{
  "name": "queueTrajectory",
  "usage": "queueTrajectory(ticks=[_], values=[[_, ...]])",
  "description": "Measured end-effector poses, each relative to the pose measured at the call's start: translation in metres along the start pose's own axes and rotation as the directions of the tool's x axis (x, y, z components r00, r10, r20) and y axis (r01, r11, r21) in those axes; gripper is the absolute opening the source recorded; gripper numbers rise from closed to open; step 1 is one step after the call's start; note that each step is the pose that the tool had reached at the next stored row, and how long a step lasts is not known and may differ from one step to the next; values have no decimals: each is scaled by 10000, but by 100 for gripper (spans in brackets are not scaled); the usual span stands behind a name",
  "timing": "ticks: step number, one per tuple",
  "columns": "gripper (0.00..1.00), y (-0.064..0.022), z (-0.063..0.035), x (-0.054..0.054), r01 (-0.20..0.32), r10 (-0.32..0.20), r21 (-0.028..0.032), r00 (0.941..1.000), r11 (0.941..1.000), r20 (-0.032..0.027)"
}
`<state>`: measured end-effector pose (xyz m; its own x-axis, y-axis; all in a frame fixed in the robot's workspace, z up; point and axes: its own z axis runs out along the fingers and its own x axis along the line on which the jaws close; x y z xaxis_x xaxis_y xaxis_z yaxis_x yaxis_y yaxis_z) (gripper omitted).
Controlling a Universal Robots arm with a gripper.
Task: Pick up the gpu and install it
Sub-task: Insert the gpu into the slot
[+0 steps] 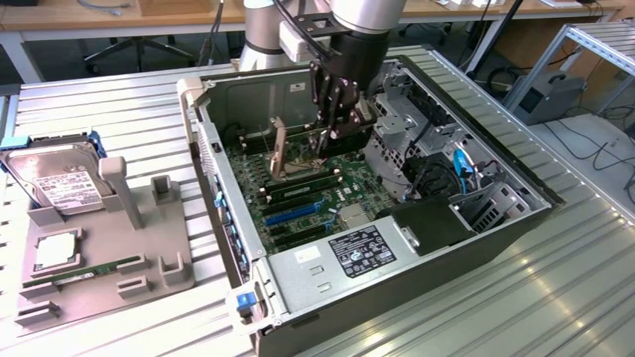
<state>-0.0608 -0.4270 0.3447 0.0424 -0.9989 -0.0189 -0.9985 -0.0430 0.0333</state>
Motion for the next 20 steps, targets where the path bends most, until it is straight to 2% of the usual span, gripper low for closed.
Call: queueTrajectory(ticks=[20], values=[[27,21,30,11,0,0,0,10000,10000,0]])
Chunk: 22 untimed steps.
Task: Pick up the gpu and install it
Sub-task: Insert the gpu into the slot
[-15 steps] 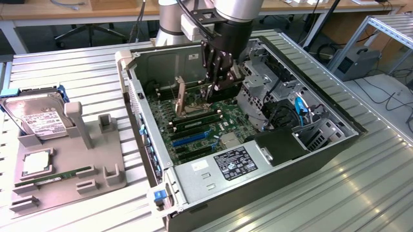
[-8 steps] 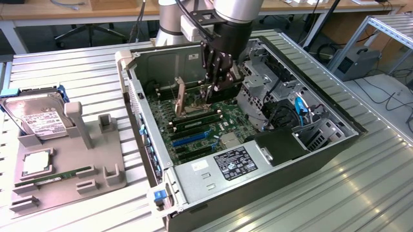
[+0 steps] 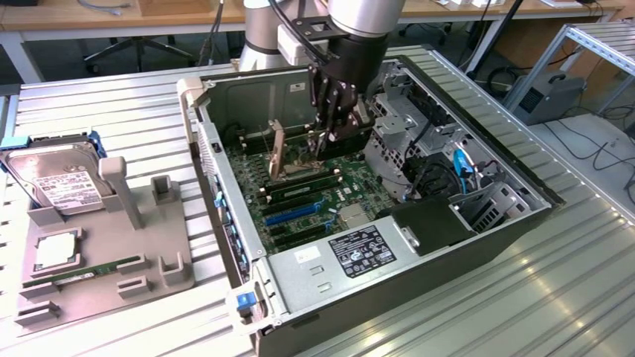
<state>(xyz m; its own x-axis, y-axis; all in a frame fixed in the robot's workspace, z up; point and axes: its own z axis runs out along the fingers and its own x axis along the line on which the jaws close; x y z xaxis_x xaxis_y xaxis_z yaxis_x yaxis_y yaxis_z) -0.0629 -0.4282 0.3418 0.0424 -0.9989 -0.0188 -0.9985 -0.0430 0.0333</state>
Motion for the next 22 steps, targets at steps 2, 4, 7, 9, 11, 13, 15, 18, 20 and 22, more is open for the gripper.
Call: queueTrajectory(ticks=[2,4,7,9,11,13,15,18,20,22], values=[[27,1,3,2,-1,1,0,10000,10000,0],[27,1,8,5,0,0,0,10000,10000,0],[27,3,16,9,0,0,0,10000,10000,0],[27,4,18,12,0,0,0,10000,10000,0],[27,5,22,14,0,0,0,10000,10000,0],[27,20,78,49,-1,1,0,10000,10000,0],[27,32,127,83,1,-1,1,10000,10000,2],[27,35,130,87,0,0,0,10000,10000,0],[27,38,132,92,0,0,0,10000,10000,0],[27,40,133,98,0,0,0,10000,10000,1]])
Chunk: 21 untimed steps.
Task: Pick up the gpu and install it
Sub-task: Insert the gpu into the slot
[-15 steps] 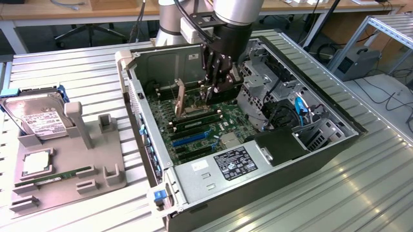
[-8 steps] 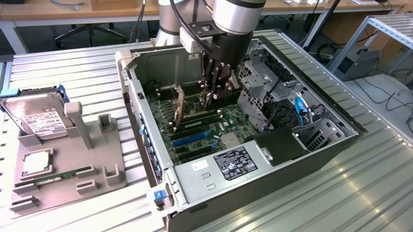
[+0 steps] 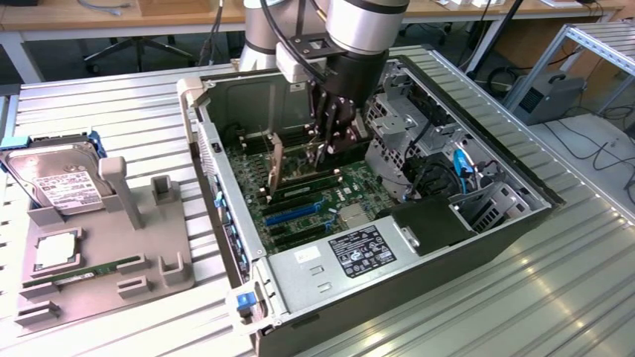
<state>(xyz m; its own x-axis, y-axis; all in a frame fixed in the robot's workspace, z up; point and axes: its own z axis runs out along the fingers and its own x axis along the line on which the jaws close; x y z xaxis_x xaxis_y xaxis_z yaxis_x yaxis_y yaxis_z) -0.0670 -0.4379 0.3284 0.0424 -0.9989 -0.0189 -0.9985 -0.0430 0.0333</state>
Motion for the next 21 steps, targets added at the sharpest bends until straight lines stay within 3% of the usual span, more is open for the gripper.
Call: queueTrajectory(ticks=[21], values=[[27,41,19,26,0,0,-1,10000,10000,-1]])
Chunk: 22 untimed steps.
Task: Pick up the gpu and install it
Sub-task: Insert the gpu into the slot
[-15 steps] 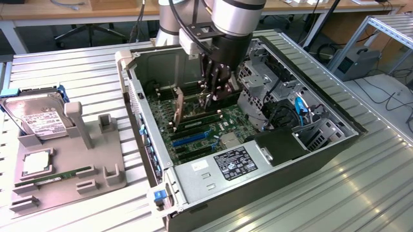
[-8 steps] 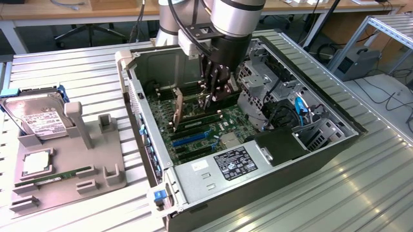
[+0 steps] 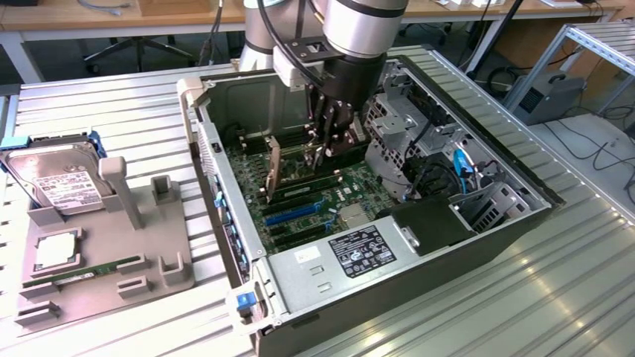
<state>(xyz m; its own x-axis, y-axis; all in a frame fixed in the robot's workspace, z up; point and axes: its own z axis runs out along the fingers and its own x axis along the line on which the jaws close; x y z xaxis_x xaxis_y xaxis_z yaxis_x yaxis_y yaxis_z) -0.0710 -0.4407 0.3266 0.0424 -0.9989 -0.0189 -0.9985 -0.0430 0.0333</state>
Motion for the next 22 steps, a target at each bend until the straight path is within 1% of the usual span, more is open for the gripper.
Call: queueTrajectory(ticks=[22], values=[[27,9,26,20,0,0,0,10000,10000,0]])
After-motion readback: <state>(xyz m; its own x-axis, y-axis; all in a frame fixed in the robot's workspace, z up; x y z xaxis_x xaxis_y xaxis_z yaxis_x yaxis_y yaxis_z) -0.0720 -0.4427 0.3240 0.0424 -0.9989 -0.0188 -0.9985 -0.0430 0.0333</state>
